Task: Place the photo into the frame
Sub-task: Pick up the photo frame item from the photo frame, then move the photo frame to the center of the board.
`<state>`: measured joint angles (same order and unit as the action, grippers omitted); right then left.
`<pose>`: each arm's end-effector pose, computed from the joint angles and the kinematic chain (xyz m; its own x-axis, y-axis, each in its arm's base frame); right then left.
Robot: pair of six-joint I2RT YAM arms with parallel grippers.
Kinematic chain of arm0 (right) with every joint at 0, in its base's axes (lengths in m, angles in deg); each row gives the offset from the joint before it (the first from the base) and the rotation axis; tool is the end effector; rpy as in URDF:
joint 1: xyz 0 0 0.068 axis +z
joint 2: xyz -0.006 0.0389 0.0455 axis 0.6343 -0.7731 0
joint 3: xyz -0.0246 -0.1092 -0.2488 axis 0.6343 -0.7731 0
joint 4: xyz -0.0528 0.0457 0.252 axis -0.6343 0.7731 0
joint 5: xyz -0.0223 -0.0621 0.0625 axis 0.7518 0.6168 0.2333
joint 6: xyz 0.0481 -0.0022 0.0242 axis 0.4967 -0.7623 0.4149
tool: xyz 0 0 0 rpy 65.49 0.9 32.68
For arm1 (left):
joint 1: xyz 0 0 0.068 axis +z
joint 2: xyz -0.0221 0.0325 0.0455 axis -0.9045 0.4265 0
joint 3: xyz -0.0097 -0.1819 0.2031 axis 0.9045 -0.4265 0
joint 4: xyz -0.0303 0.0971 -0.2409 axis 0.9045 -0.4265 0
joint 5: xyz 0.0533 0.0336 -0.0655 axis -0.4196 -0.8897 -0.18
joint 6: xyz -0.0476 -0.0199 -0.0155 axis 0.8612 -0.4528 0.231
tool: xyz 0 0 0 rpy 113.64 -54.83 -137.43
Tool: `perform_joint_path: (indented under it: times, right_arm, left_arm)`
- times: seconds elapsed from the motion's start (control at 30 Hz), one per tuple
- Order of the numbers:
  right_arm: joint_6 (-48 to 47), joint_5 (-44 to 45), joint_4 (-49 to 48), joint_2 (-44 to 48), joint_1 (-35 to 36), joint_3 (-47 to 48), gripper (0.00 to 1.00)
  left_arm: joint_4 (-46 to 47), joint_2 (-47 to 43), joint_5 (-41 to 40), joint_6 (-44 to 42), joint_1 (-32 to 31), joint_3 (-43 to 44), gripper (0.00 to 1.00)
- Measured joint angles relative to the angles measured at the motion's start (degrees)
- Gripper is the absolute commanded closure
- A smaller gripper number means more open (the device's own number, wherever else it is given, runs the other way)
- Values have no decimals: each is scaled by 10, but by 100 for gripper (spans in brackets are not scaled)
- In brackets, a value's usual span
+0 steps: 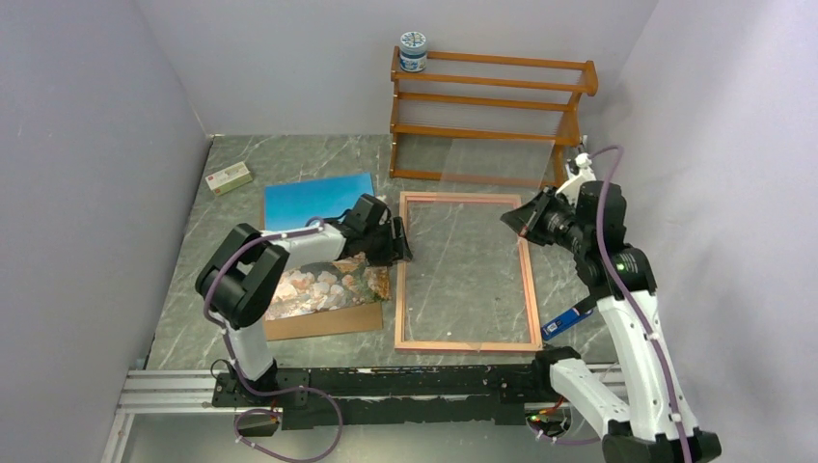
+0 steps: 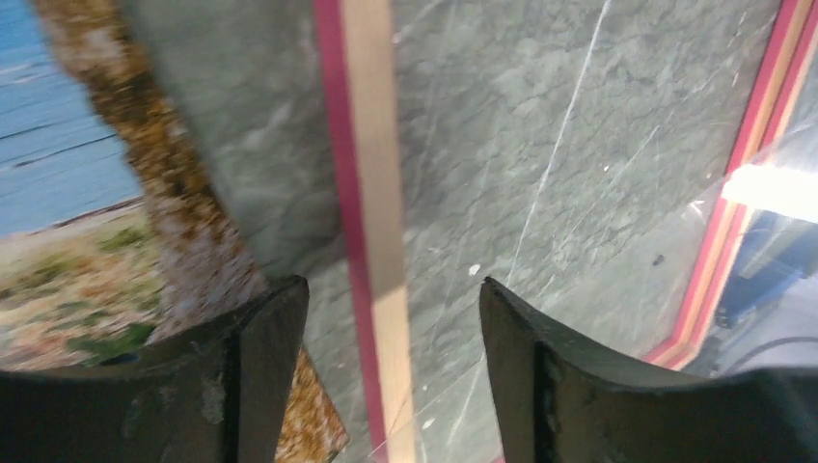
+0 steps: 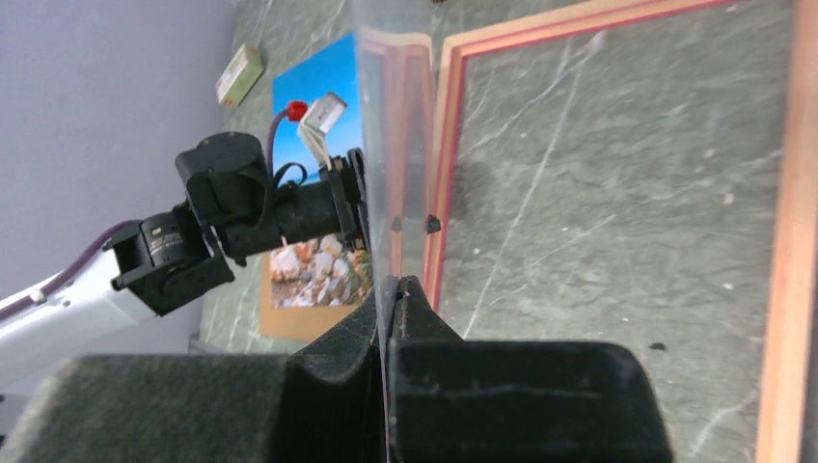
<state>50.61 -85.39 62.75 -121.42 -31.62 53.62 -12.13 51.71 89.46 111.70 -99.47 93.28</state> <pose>0.1749 0.0365 0.3759 -0.6197 0.4542 -0.6401 -0.1021 0.7620 0.6395 0.2916 -0.2118 0.1578 -0.9220 -0.1827 -0.3413 0.0478 0.8212 -0.5686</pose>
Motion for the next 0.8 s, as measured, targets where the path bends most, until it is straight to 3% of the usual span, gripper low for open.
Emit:
perform_joint_path:
  times: [0.17, 0.3, 0.53, 0.8]
  right_arm:
    - [-10, 74, 31, 39, 0, 23, 100]
    - [-16, 107, 45, 40, 0, 38, 100]
    - [-23, 125, 76, 26, 0, 74, 100]
    - [-24, 45, 61, -3, 0, 99, 100]
  left_arm:
    - [-43, 37, -44, -8, -42, 54, 58]
    - [-74, 56, -76, 1, -52, 82, 69]
    - [-93, 56, -111, 14, -60, 90, 69]
    - [-111, 28, -132, 10, -36, 62, 68]
